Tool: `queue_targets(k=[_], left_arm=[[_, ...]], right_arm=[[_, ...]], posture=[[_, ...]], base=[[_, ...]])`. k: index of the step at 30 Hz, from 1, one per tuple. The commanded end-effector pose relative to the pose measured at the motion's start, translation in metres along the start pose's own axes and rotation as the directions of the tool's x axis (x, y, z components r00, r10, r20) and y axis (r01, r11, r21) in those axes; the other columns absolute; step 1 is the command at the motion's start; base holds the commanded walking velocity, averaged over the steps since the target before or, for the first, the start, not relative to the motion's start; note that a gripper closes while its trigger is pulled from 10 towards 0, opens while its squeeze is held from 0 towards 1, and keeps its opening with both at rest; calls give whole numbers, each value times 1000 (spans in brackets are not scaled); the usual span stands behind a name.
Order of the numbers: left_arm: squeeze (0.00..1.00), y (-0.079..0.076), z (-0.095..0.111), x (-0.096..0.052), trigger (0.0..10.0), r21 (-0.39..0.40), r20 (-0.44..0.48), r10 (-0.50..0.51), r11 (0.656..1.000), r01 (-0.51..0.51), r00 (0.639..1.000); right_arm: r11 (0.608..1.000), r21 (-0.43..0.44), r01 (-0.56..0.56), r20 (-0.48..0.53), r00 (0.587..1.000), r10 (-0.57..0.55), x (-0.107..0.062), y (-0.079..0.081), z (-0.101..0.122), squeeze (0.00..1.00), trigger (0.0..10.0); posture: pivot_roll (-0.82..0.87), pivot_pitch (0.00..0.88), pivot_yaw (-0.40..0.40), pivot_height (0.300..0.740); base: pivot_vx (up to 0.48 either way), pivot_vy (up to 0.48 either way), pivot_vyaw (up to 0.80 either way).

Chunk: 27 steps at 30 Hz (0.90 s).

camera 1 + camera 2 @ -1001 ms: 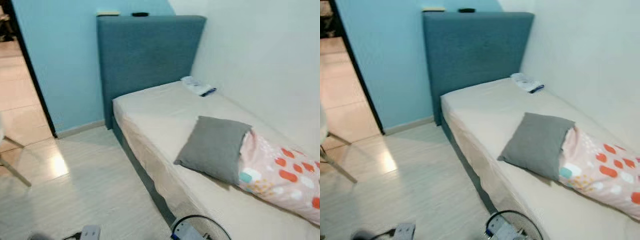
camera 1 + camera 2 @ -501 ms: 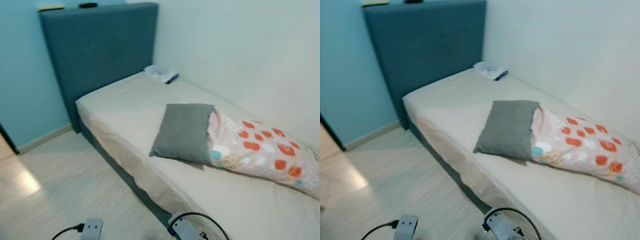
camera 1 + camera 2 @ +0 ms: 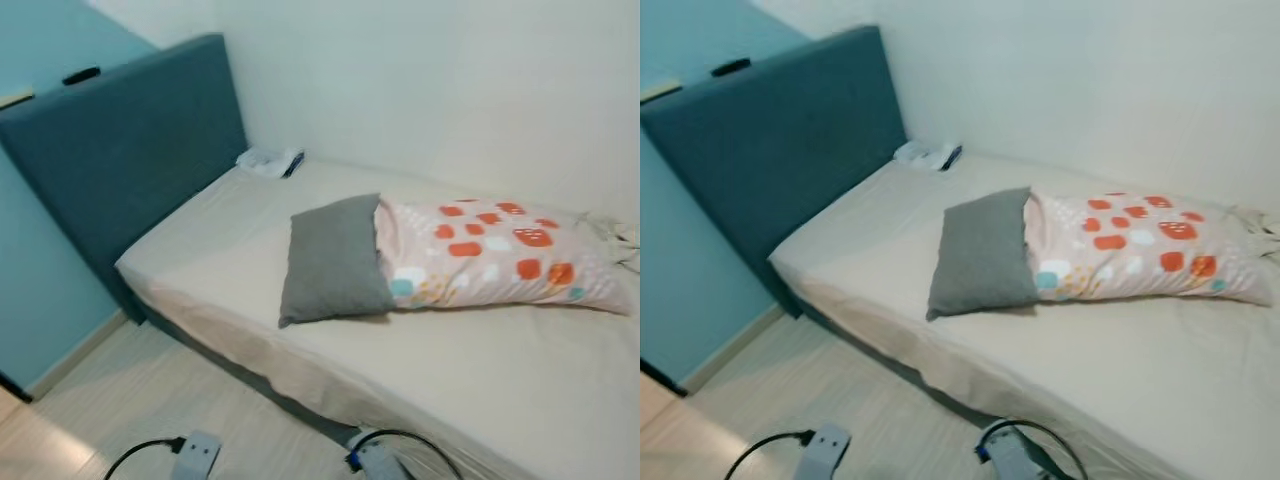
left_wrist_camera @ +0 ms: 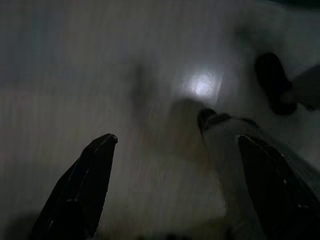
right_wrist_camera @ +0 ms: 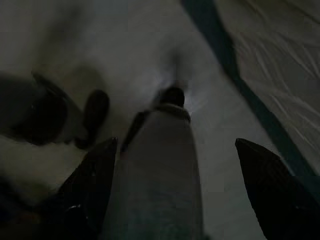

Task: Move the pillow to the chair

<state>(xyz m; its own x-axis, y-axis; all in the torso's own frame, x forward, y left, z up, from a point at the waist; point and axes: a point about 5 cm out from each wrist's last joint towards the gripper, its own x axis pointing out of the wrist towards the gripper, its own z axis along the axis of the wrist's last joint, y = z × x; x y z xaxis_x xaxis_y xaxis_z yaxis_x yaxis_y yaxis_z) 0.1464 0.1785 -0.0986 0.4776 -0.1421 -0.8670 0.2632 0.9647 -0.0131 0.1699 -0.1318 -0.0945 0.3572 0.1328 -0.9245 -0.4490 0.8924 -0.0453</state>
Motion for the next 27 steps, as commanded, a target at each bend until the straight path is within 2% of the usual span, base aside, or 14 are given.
queue_targets(k=[1,4,7,11,12,15,17,18,19,20,22,23,24,27], left_arm=[[0,-6,9,3,10000,31,4,-15,999,15,1000],[0,-14,11,5,10000,2,6,-26,1000,26,1000],[0,-31,18,9,10000,-43,23,-41,998,42,999],[0,-26,9,7,10000,-45,13,-39,998,40,999],[0,-21,6,5,10000,-51,18,-30,998,31,999],[0,-16,6,4,10000,-75,34,-7,997,10,999],[0,-9,9,3,10000,-128,55,24,992,-17,998],[0,-5,13,3,10000,-178,75,46,983,-32,996],[0,-5,13,3,10000,-178,75,46,983,-32,996],[0,-4,16,3,10000,-209,91,54,977,-34,994],[0,-3,18,3,10000,-241,108,59,970,-31,992],[0,-3,18,3,10000,-241,108,59,970,-31,992],[0,-3,19,3,10000,-251,116,61,968,-30,991],[0,-3,23,3,10000,-280,146,67,960,-24,987]], right_arm=[[1000,17,-18,-36,999,18,0,7,-10,0,10000],[1000,13,-15,-42,999,15,0,5,-13,0,10000],[1000,-11,-10,-47,999,10,0,4,-16,0,10000],[1000,-29,-2,-44,999,0,0,2,-17,0,10000],[1000,-24,17,2,1000,-17,-1,-7,3,0,10000],[1000,2,30,70,997,-30,-2,-15,25,0,10000],[996,89,4,160,987,-19,-4,-17,45,0,10000],[986,164,-40,264,964,-5,-8,-18,68,0,10000],[986,164,-40,264,964,-5,-8,-18,68,0,10000],[971,220,-88,341,940,7,-11,-18,85,0,10000],[949,279,-149,414,910,21,-15,-18,101,0,10000],[949,279,-149,414,910,21,-15,-18,101,0,10000],[935,302,-186,451,892,32,-18,-18,110,0,10000],[891,338,-303,575,816,59,-28,-18,140,0,10000]], posture=[[23,31,96,740],[19,18,74,740],[16,0,46,740],[14,0,39,740],[11,0,34,740],[11,0,28,740],[11,0,26,740],[12,0,22,740],[12,0,22,740],[12,0,21,740],[9,4,22,740],[9,4,22,740],[9,6,22,740],[10,18,19,740]], base=[[0,0,-706],[0,0,-706],[0,0,-710],[0,0,-706],[0,0,-712],[0,0,-712],[0,0,-725],[0,0,0],[0,0,0],[0,0,0],[0,0,0],[0,0,0],[0,0,0],[82,0,0]])
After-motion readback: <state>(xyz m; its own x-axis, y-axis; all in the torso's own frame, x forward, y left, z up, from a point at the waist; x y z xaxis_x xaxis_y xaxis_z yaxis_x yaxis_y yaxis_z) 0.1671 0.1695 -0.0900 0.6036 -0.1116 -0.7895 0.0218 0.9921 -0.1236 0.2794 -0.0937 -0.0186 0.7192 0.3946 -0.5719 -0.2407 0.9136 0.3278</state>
